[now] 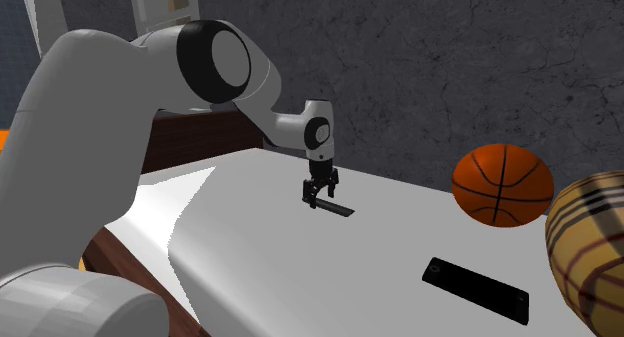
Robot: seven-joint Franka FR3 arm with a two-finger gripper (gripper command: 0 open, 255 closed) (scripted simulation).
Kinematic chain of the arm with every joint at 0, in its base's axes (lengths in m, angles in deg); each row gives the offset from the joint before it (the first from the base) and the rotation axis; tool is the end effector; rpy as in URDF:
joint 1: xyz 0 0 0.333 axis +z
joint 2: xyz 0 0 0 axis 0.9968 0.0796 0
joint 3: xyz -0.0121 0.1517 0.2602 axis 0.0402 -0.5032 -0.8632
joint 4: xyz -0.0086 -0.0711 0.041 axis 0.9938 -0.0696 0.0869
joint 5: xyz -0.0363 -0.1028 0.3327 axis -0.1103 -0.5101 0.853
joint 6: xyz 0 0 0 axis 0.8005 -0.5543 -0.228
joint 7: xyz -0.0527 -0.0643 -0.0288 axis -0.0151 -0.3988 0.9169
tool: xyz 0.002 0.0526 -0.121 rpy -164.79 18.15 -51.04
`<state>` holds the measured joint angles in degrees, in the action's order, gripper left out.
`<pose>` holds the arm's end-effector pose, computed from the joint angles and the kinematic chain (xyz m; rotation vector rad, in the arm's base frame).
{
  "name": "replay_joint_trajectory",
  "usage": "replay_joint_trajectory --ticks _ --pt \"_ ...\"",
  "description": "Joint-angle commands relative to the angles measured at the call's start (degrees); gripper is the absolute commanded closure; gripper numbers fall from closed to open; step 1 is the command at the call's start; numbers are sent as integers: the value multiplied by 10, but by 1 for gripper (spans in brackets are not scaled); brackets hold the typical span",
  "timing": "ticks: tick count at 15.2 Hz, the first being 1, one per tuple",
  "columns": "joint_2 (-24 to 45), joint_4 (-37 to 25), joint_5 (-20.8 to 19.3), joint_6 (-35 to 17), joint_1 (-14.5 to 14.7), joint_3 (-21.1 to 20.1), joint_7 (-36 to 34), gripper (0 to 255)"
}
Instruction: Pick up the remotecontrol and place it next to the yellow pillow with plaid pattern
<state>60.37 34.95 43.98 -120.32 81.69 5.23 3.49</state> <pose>0.6156 -0.1844 0.3022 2.7230 1.4241 0.0703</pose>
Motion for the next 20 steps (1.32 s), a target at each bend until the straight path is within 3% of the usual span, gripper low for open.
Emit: replay_joint_trajectory --ticks 1,10,20 --pt "0 0 0 0 0 0 0 255" --pt "0 0 0 0 0 0 0 255" --pt "-35 -27 -12 61 4 7 -7 255"
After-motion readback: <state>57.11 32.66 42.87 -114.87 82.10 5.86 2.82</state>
